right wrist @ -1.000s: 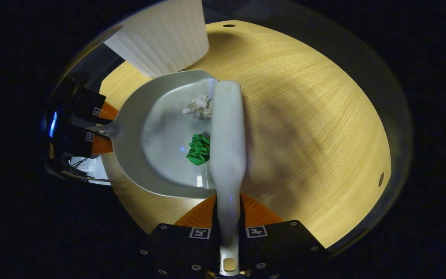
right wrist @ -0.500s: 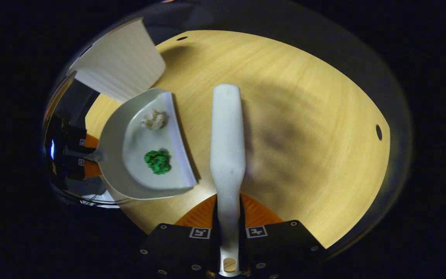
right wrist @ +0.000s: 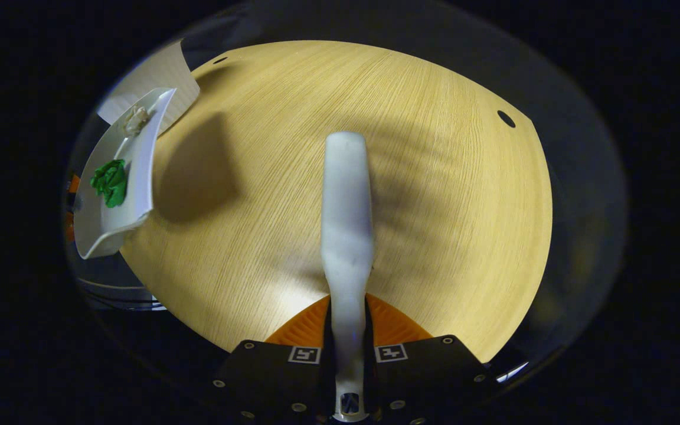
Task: Pick up the small broom and dustpan from the desktop, sweep the trash into the dustpan with the broom, and then empty the trash into the garbage bin.
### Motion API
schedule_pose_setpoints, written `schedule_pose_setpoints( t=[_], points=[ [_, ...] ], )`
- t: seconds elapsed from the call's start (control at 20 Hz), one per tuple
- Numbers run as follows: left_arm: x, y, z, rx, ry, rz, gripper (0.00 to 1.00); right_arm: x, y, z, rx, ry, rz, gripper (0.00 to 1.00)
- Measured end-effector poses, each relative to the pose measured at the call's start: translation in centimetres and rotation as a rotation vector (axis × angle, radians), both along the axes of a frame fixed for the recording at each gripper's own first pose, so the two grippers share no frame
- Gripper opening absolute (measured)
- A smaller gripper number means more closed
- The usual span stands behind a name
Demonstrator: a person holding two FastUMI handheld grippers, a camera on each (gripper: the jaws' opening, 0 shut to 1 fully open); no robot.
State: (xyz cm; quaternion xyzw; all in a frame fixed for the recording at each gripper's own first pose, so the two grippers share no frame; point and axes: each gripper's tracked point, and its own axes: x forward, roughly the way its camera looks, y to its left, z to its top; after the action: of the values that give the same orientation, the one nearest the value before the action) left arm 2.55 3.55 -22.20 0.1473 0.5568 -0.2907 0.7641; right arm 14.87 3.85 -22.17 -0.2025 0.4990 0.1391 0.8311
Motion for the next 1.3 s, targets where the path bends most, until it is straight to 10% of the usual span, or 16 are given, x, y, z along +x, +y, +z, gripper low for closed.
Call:
schedule_pose_setpoints(
  t=[0.55,1.05,1.3],
  points=[
    [-2.0,1.4,16.4,-0.072,0.085,-0.082,0.30,-1.6,0.8,-0.7,0.036,0.020,0.044,0.18],
    [7.8,18.7,23.3,0.144,0.017,0.363,0.30,-3.0,0.9,-1.9,0.016,0.115,0.145,0.18],
    [9.4,24.3,22.1,0.381,-0.019,0.405,0.30,-3.1,0.9,-2.0,0.032,0.114,0.134,0.18]
  ],
)
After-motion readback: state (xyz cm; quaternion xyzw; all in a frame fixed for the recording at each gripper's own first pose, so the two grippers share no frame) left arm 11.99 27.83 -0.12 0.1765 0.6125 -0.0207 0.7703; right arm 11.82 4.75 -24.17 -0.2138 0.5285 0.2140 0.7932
